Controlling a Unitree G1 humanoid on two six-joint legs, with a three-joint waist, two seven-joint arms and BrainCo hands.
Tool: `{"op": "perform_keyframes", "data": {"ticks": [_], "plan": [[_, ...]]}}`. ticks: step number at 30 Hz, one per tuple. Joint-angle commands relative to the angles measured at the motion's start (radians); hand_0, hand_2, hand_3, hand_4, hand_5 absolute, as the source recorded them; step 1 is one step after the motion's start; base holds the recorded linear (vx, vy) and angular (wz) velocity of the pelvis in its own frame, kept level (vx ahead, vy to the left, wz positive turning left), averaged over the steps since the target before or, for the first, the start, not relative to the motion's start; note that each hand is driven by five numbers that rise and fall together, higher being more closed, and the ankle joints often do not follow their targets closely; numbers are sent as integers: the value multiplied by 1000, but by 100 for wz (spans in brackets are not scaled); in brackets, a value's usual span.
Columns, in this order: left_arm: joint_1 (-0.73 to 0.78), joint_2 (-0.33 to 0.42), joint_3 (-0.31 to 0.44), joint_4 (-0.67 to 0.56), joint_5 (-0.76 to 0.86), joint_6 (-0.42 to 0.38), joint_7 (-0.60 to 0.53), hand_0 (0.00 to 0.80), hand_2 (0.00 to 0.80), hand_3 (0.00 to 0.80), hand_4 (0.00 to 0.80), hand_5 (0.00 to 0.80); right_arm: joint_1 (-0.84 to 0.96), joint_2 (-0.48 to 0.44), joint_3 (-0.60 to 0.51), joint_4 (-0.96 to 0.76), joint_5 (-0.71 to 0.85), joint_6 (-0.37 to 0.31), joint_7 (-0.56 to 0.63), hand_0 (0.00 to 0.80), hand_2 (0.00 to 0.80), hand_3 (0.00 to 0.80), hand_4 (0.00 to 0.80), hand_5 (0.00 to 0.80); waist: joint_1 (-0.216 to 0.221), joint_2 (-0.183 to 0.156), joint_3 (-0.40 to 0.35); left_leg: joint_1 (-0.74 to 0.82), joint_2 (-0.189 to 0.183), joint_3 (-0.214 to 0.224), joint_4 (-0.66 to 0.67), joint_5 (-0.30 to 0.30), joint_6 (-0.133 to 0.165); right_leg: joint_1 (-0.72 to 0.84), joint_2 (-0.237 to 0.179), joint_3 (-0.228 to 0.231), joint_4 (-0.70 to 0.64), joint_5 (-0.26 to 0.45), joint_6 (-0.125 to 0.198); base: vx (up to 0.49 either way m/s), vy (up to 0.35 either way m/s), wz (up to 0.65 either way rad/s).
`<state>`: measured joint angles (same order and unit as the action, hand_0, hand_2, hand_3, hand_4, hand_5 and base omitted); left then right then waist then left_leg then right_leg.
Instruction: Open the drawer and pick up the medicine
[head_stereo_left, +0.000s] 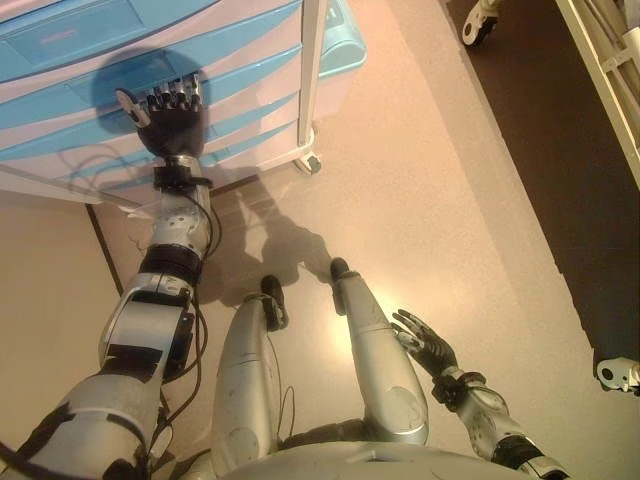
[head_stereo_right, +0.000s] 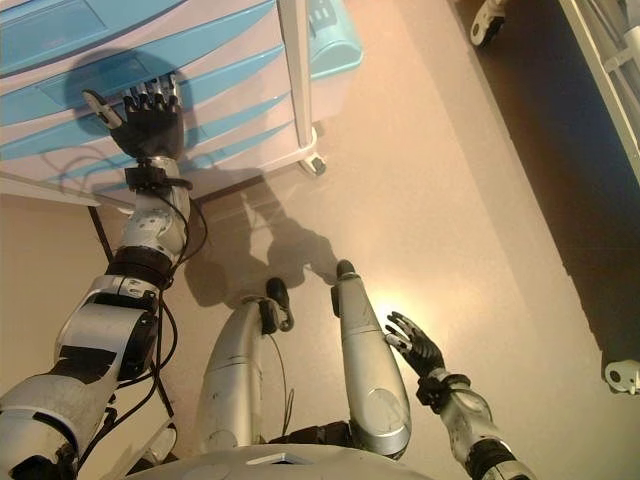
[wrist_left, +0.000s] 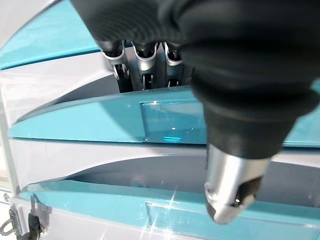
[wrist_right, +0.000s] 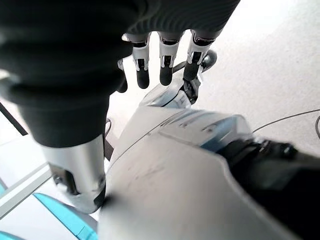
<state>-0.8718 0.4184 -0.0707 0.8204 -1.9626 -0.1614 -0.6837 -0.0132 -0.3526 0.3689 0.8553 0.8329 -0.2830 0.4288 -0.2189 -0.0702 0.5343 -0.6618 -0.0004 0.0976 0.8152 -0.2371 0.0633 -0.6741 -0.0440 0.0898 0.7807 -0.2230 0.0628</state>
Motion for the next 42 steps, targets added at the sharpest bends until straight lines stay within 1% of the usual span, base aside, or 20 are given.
{"op": "perform_keyframes", "data": {"ticks": [1,5,7,8,12,16,24,30,33,37,42], "plan": [[-70,47,14,52,38,3,2,0,0,0,0,0,42,-28,27,-14,10,-32,36,0,0,0,0,0,-6,27,-15,68,-38,52,-184,-19,53,-1,21,-24,-89,106,-35,0,0,0],[-26,17,-1,62,68,37,-9,0,0,0,0,0,33,-28,28,-37,-7,-18,17,0,0,0,0,0,-1,34,-15,71,-46,49,-206,-9,52,-3,19,-28,-97,106,-34,0,0,0],[11,-6,-6,72,83,53,-20,0,0,0,0,0,32,-23,32,-50,-9,-12,2,0,0,0,0,0,3,36,-15,70,-49,47,-216,-4,52,-4,20,-31,-99,104,-32,0,0,0],[44,-23,-10,81,88,73,-36,0,0,0,0,0,32,-18,33,-60,-10,-8,-5,0,0,0,0,0,6,36,-14,70,-50,46,-221,-3,53,-5,22,-33,-100,106,-29,0,0,0],[105,-63,-13,108,100,94,-54,0,0,0,0,0,32,-5,40,-83,-5,1,-26,0,0,0,0,0,13,31,-14,69,-48,42,-232,1,54,-3,27,-38,-107,108,-26,-22,-47,1],[144,-84,-6,138,135,110,-52,0,0,0,0,0,32,4,42,-96,-9,7,-24,0,0,0,0,0,17,21,-14,69,-43,39,-241,4,53,-4,32,-41,-107,113,-21,-15,-41,4],[165,-93,21,181,137,129,-74,0,0,0,0,0,33,19,42,-105,-11,20,-20,0,0,0,0,0,20,4,-14,74,-36,39,-241,-1,57,-2,41,-45,-100,123,-13,-5,-21,-1],[165,-81,39,226,172,151,-25,0,0,0,0,0,27,30,41,-99,-13,33,-12,0,0,0,0,0,24,-3,-14,71,-34,37,-231,-7,61,-9,46,-49,-82,130,-5,0,-4,-1],[181,-88,39,239,174,170,-14,0,0,0,0,0,25,34,38,-89,-8,30,-9,0,0,0,0,0,28,-1,-14,71,-36,34,-231,-9,63,-13,45,-52,-75,133,-1,-1,-2,1],[229,-112,47,265,164,187,-41,0,0,0,0,0,18,43,45,-94,-6,32,-17,0,0,0,0,0,37,-1,-14,75,-36,32,-239,-7,65,-13,47,-55,-74,130,3,0,0,0],[285,-145,65,287,149,183,-91,0,0,0,0,0,9,62,52,-86,2,27,-31,0,0,0,0,0,54,-6,-14,80,-37,22,-246,-4,64,-6,49,-61,-75,133,7,-2,-21,0]]}}
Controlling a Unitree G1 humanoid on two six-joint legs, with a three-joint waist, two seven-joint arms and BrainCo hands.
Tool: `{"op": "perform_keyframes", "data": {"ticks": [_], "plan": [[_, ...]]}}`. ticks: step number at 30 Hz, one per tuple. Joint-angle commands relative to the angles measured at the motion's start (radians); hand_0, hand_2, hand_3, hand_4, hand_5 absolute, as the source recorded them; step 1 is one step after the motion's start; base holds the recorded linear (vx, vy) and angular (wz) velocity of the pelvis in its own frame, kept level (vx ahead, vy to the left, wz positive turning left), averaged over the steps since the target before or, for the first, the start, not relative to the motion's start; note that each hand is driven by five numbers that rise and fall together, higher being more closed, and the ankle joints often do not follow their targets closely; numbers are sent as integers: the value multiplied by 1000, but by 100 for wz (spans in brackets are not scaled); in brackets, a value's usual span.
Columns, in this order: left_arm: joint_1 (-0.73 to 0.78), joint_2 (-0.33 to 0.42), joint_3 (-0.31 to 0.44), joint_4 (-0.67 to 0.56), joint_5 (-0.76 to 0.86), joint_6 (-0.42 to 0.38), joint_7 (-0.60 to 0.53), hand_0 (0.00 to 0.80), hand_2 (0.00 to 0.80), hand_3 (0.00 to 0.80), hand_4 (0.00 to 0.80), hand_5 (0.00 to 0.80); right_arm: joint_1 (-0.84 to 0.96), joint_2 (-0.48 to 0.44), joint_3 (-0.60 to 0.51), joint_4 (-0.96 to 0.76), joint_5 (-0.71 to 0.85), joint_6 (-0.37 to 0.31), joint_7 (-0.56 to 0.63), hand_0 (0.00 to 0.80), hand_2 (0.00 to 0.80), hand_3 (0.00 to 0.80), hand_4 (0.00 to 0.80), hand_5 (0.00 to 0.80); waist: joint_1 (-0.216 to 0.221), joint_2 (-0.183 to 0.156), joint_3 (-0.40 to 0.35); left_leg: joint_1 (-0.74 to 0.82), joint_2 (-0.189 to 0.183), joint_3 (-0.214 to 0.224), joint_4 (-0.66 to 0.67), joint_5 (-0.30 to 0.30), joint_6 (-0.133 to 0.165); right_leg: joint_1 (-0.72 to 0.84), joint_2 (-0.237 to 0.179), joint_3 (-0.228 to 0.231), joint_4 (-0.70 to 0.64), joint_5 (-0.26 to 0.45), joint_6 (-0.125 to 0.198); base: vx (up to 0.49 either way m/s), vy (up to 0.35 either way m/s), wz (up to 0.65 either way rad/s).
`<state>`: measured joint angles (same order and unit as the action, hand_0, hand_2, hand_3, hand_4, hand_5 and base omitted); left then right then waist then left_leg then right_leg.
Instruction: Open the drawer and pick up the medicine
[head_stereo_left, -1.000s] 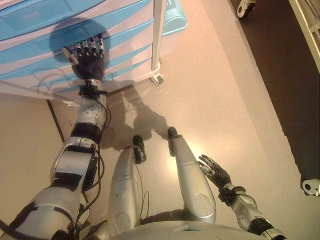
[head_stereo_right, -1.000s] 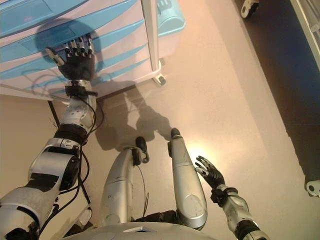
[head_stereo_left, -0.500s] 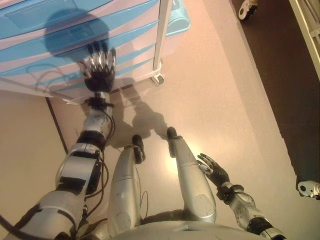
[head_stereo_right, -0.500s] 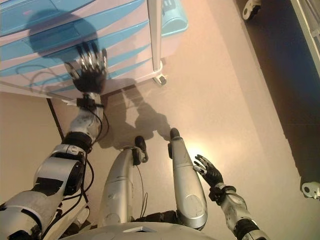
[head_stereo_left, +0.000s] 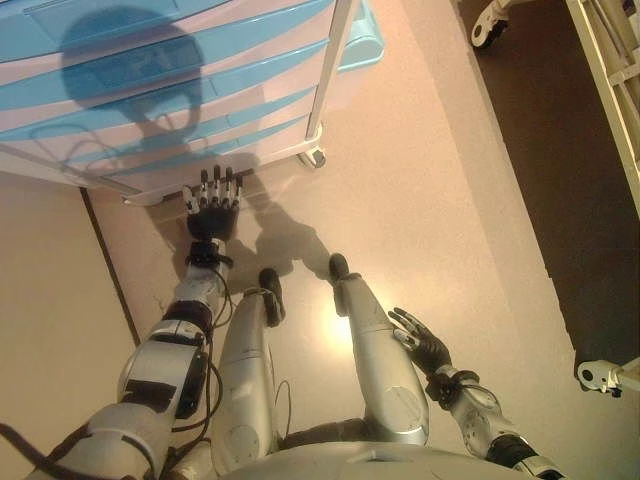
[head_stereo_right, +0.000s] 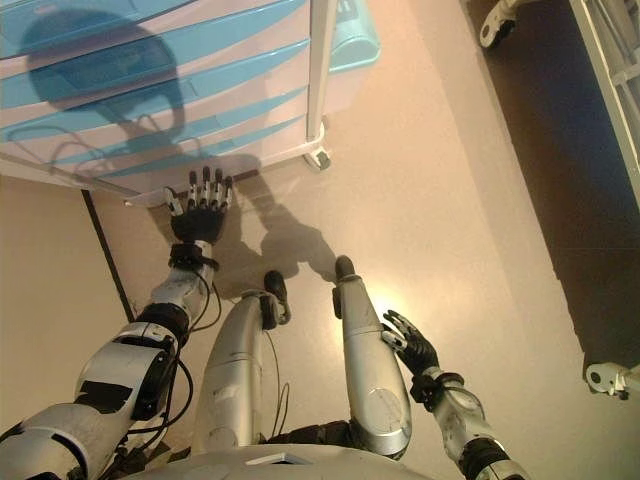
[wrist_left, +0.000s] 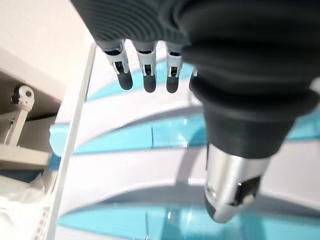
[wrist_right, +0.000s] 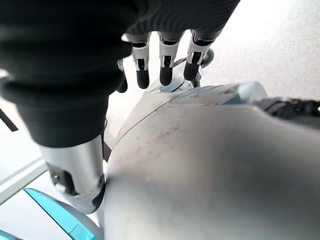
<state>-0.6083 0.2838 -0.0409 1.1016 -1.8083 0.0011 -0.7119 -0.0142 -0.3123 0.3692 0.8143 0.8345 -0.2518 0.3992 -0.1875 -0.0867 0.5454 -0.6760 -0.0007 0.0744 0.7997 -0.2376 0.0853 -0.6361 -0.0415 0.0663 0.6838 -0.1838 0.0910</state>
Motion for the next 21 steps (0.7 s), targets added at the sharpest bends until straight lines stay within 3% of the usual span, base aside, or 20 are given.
{"op": "perform_keyframes", "data": {"ticks": [1,9,21], "plan": [[27,-11,44,9,-14,25,-73,0,0,0,0,0,8,25,52,-41,4,-4,0,0,0,0,0,0,26,8,-25,94,-37,43,-231,-5,43,-45,48,-39,24,95,-20,0,-34,0],[9,17,75,-10,-40,26,-119,0,0,0,0,0,1,29,53,-36,22,14,-4,0,0,0,0,0,35,2,-25,98,-35,41,-220,-14,47,-48,48,-44,42,103,-12,12,-11,5],[-40,66,54,-107,-48,46,-228,0,0,0,0,0,6,9,56,-35,30,22,6,0,0,0,0,0,33,14,-25,85,-40,42,-201,-25,54,-70,48,-39,60,108,-14,0,0,0]]}}
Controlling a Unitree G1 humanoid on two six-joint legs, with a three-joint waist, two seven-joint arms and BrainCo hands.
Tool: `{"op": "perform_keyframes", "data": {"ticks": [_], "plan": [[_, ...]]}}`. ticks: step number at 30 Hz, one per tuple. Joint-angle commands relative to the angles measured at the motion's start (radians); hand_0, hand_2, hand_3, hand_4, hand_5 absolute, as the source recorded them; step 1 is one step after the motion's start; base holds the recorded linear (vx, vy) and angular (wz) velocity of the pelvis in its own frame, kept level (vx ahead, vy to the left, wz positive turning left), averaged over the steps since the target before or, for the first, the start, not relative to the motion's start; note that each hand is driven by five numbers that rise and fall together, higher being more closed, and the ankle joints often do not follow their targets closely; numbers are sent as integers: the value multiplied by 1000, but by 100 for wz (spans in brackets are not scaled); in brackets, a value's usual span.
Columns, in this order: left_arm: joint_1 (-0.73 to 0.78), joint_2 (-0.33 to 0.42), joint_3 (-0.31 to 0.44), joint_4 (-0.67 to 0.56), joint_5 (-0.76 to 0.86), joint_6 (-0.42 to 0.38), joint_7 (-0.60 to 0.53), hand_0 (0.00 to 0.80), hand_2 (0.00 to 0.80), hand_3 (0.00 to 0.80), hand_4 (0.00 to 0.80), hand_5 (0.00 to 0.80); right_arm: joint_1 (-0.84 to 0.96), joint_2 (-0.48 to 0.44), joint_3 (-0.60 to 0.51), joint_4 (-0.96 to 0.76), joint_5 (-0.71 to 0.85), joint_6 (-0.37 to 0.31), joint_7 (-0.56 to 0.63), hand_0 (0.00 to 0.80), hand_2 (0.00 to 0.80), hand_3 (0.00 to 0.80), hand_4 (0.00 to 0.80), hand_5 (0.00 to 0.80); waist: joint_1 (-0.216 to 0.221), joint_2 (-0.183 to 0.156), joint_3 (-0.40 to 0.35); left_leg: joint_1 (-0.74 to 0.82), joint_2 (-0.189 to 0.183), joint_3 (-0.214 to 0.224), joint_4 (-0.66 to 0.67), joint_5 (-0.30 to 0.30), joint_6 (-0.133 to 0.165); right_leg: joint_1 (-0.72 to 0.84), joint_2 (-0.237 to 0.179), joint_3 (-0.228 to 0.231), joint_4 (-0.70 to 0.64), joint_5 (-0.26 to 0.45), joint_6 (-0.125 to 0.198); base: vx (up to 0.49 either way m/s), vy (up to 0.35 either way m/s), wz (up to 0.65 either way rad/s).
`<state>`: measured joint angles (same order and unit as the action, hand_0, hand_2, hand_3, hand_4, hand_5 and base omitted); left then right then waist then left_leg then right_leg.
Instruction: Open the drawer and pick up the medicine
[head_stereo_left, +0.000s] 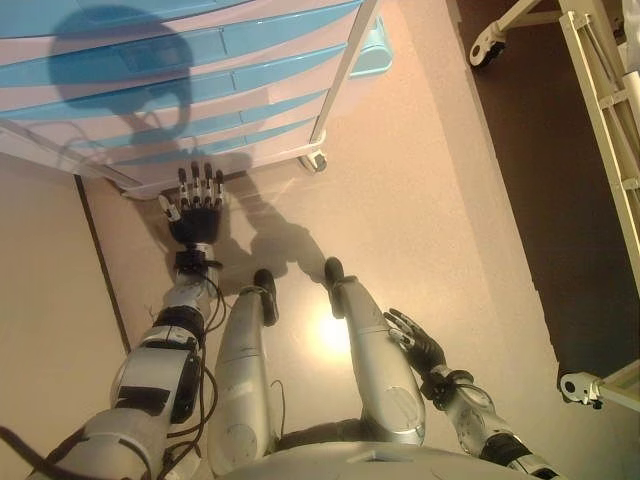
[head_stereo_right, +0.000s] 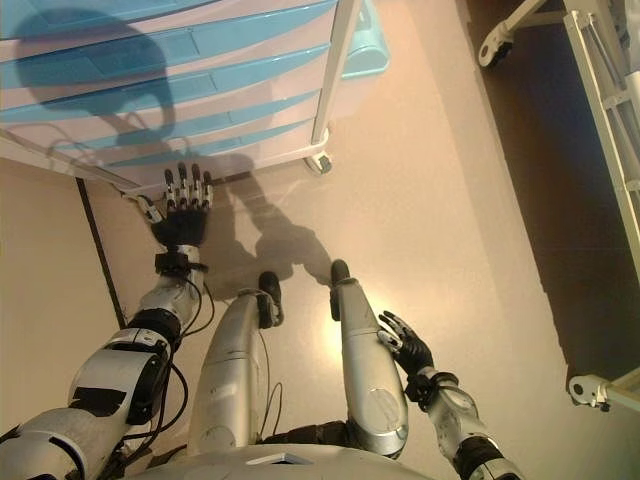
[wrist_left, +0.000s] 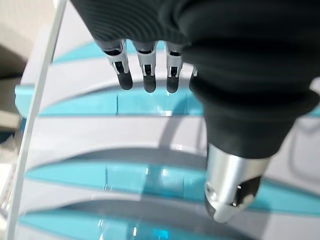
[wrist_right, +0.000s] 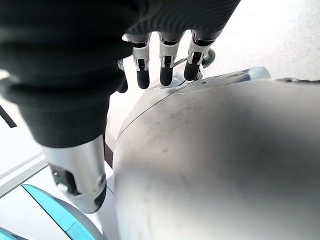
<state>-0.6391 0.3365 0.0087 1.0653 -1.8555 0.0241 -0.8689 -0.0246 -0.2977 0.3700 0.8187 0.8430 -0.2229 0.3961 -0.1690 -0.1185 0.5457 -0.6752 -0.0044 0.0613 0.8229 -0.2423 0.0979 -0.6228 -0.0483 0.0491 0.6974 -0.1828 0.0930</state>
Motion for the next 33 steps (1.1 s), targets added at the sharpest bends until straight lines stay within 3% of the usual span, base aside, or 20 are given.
{"op": "perform_keyframes", "data": {"ticks": [1,12,33], "plan": [[-10,13,-2,-82,13,23,-77,0,0,0,0,0,18,-8,53,-40,19,-7,11,0,0,0,0,0,14,48,-26,83,-37,56,-224,-21,42,-85,55,-22,46,108,-16,0,0,0],[-41,19,-47,-115,39,26,-117,0,0,0,0,0,21,-19,55,-26,8,-25,33,0,0,0,0,0,0,56,-26,84,-36,67,-235,-17,42,-94,59,-14,44,110,-20,-2,5,-1],[-234,99,-93,-132,-46,-75,24,0,0,0,0,0,31,-58,61,10,2,-63,77,0,0,0,0,0,-42,67,-26,84,-37,93,-229,-26,39,-106,57,4,44,117,-29,1,7,-1]]}}
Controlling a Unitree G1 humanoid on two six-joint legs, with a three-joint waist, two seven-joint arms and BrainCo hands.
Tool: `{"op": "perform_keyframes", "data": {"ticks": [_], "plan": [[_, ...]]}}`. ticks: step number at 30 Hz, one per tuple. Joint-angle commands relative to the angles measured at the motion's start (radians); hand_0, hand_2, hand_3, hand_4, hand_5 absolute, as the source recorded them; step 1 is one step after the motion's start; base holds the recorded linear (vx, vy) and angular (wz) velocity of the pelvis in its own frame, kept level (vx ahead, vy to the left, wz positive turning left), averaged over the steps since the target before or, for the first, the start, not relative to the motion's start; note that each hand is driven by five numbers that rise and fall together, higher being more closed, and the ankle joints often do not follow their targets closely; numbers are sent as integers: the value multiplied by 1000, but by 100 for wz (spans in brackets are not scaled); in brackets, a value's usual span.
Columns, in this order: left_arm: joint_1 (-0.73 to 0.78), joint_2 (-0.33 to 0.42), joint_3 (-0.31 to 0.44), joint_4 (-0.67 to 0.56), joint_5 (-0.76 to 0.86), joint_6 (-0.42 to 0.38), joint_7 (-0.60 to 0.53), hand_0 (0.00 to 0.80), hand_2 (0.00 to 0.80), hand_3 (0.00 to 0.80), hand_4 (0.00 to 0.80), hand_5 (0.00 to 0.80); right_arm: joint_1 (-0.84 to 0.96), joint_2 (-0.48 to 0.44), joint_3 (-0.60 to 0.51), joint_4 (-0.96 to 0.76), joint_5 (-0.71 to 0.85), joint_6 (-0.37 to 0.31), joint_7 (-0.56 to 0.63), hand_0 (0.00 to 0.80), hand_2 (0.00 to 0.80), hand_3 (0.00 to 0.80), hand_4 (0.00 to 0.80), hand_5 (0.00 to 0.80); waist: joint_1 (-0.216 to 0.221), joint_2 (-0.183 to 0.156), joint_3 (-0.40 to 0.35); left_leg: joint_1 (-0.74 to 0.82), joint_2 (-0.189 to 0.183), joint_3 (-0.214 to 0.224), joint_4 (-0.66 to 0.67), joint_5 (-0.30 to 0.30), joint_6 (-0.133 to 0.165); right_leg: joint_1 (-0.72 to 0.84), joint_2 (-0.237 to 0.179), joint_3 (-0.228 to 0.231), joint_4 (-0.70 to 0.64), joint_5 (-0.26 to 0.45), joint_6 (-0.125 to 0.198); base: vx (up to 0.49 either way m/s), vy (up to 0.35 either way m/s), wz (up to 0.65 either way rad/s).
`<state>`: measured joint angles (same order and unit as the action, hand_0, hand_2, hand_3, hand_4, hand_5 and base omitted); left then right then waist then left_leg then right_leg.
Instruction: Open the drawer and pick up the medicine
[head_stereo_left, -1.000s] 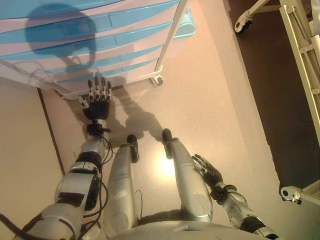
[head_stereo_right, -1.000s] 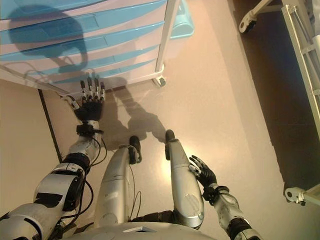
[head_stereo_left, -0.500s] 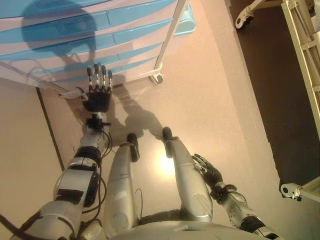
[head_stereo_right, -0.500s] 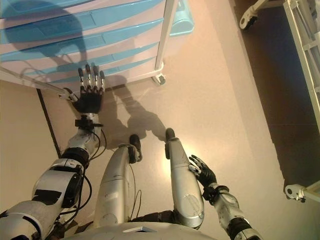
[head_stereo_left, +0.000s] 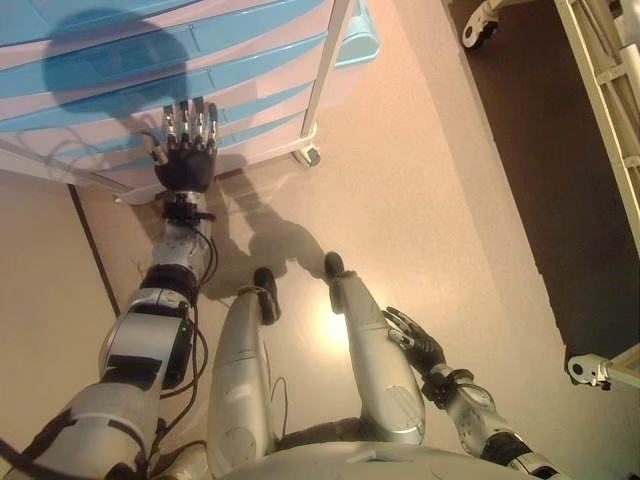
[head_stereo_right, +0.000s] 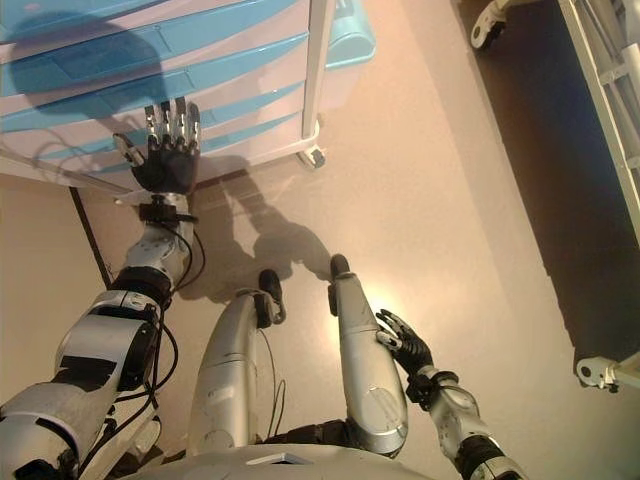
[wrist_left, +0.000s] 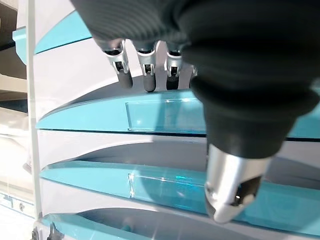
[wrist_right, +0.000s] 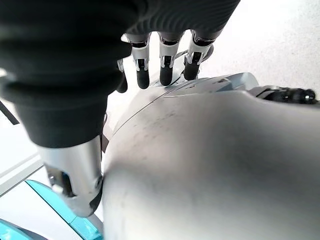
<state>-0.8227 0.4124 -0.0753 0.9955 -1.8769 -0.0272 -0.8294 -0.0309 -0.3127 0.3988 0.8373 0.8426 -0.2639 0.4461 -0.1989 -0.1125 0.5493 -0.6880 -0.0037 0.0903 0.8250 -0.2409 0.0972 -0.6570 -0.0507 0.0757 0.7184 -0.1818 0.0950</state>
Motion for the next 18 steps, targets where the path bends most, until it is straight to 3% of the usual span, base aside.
{"op": "perform_keyframes", "data": {"ticks": [1,11,18], "plan": [[-58,24,-11,-66,-32,-30,-7,0,0,0,0,0,37,-45,32,-7,3,-24,27,0,0,0,0,0,-14,62,-29,97,-38,65,-232,-27,39,-73,59,-22,22,115,-32,-2,30,0],[-100,29,-6,-48,-95,-45,-7,0,0,0,0,0,26,-53,27,17,8,-34,40,0,0,0,0,0,-20,69,-29,98,-41,63,-238,-23,32,-70,57,-15,11,105,-37,0,0,0],[-115,19,58,-95,-95,-97,-145,0,0,0,0,0,30,-52,31,39,22,-59,54,0,0,0,0,0,-14,61,-29,102,-39,59,-240,-26,27,-54,55,-17,-9,91,-41,0,0,0]]}}
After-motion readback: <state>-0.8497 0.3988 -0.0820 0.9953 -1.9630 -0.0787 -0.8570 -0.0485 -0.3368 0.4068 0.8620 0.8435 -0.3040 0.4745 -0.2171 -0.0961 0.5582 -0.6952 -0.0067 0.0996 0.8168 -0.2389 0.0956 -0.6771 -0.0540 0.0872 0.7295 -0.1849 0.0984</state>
